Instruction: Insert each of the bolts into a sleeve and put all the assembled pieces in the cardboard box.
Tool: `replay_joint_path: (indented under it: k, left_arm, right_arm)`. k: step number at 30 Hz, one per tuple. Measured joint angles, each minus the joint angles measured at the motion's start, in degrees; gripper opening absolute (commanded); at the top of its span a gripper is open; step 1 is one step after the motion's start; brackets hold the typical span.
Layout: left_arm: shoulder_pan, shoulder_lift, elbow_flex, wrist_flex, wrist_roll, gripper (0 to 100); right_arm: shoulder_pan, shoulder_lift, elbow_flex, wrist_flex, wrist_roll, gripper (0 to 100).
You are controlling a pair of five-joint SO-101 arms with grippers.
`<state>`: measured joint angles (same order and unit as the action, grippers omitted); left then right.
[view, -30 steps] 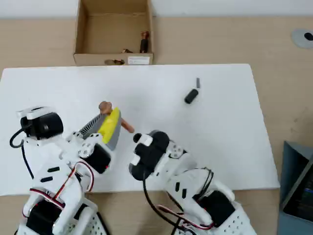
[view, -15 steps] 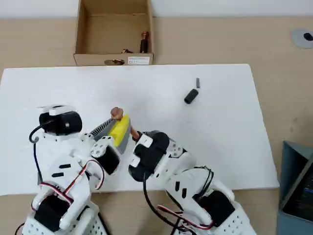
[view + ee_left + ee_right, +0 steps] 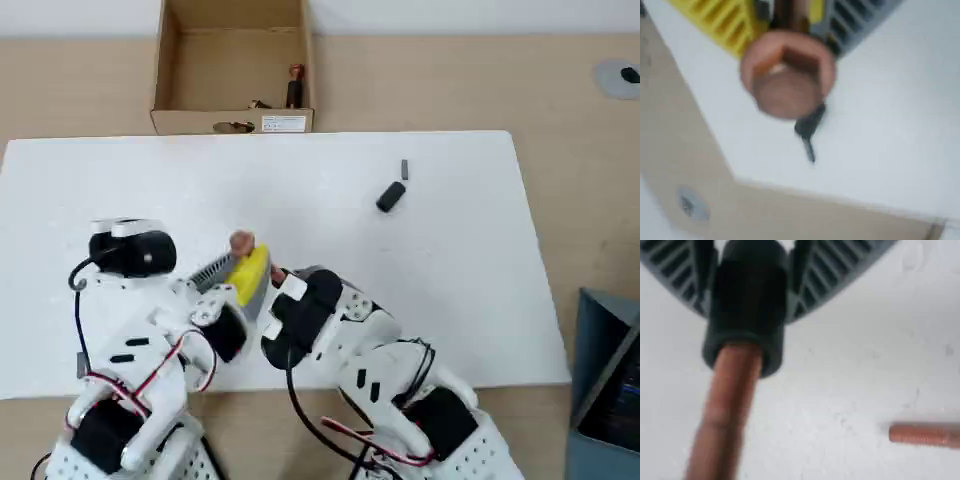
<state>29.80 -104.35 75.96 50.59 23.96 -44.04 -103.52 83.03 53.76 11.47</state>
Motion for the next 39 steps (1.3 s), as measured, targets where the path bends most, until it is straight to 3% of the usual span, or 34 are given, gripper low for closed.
replay_joint_path:
  k: [12, 18, 26, 39]
  left_arm:
    - [3.9, 0.1, 0.0, 7.0, -0.1, 2]
    - [2.2, 0.0, 0.2, 9.2, -0.1, 20]
    - [-2.8, 0.0, -0.1, 13.0, -0.1, 21]
    - [-2.6, 0.2, -7.3, 14.1, -0.1, 21]
  right_arm:
    - [-0.4, 0.0, 0.0, 0.0, 0.1, 0.9]
    - [-0.1, 0.0, 0.1, 0.1, 0.1, 0.9]
    - [0.1, 0.0, 0.1, 0.1, 0.1, 0.9]
    - [-0.1, 0.0, -0.2, -0.1, 0.1, 0.9]
